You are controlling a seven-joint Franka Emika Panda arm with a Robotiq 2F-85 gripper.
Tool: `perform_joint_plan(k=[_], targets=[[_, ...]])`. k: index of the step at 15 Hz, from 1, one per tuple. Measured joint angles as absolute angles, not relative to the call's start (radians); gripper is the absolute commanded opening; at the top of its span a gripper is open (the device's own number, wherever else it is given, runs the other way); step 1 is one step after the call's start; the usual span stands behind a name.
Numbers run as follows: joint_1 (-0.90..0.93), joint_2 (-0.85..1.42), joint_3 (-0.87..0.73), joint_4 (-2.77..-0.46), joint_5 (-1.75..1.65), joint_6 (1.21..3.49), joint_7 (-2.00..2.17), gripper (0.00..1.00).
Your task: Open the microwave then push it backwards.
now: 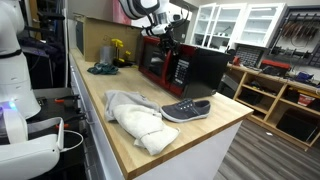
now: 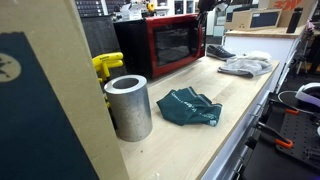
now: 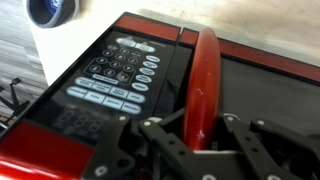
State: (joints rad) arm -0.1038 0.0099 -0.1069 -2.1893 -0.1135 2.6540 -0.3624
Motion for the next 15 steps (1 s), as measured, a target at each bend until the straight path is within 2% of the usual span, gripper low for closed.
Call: perform_joint_plan(k=[9,10,12,15], targets=[[-0.081,-0.318,-0.104,-2.514,-0.032,2.606,-0.338,0.05],[-0.079,-0.352,-0.104,-2.544,-0.036,2.601,-0.316,0.45],[-0.077,-0.407,-0.112,-2.585,-0.043,2.573,-0.308,0.52],[-0.047,-0.491,-0.138,-2.612,-0.042,2.370,-0.389,0.75]])
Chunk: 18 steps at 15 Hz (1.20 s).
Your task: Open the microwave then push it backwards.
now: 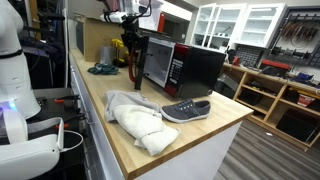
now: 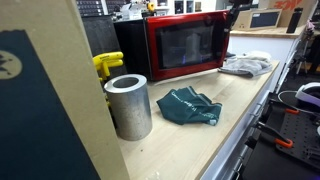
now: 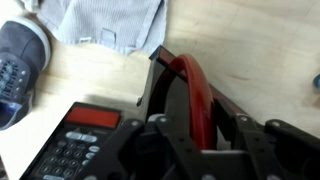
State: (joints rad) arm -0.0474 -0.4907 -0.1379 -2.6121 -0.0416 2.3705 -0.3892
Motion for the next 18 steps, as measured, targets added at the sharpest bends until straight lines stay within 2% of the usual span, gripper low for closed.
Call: perform_joint_plan(k=[3,4,11,18], targets=[[-0.030,-0.569,-0.152,-2.612,-0.067,2.207,-0.477,0.98],[-0.030,-0.595,-0.152,-2.608,-0.085,2.175,-0.503,1.00],[0.032,-0.673,-0.182,-2.419,-0.118,2.061,-0.694,1.00],[0.056,-0.467,-0.215,-2.226,-0.067,2.085,-0.681,1.00]])
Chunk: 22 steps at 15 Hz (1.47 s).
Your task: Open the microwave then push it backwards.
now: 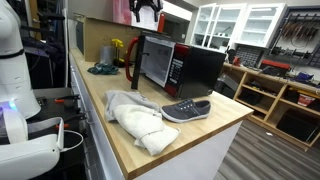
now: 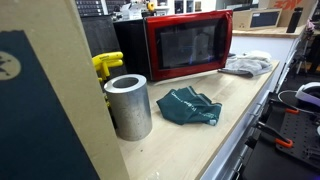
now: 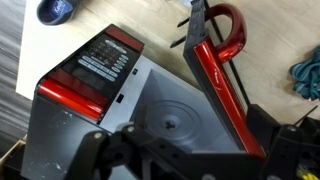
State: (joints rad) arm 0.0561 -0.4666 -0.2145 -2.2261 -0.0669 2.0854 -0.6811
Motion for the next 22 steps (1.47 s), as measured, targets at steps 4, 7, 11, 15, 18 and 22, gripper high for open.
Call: perform_joint_plan(k=[4,7,11,15,18,22], targets=[[0.047,-0.303,-0.166,-2.195,-0.060,2.195,-0.494,1.00],[0.031,-0.208,-0.118,-2.147,-0.075,2.239,-0.334,1.00],[0.023,-0.131,-0.075,-2.068,-0.067,2.176,-0.229,1.00],[0.023,-0.097,-0.055,-1.989,-0.021,2.043,-0.227,1.00],[0.023,-0.077,-0.044,-1.932,0.020,1.951,-0.228,1.00],[0.027,-0.063,-0.021,-1.905,0.040,1.904,-0.231,1.00]])
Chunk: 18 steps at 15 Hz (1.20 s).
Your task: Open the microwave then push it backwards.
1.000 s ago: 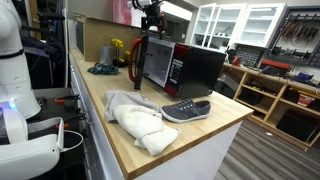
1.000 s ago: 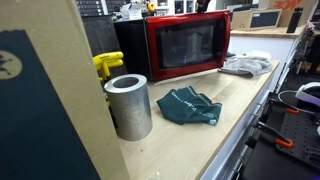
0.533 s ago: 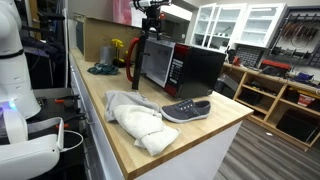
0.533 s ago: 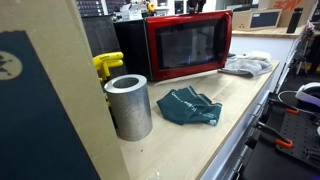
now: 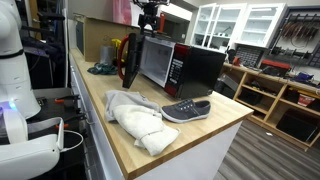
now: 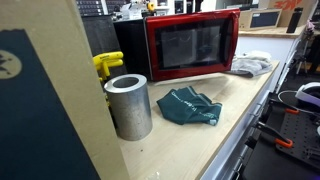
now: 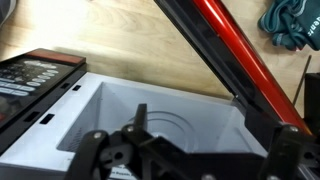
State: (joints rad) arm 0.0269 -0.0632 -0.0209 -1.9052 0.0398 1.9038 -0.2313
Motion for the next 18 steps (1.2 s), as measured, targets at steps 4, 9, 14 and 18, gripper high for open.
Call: perform_joint_plan(k=[4,9,14,18], targets=[[0.029,-0.061,-0.008,-1.925,0.038,1.903,-0.265,1.00],[0.038,-0.061,0.001,-1.939,0.052,1.903,-0.364,1.00],[0.038,-0.070,0.002,-1.957,0.118,1.886,-0.474,1.00],[0.038,-0.078,0.002,-1.963,0.168,1.855,-0.535,1.00]])
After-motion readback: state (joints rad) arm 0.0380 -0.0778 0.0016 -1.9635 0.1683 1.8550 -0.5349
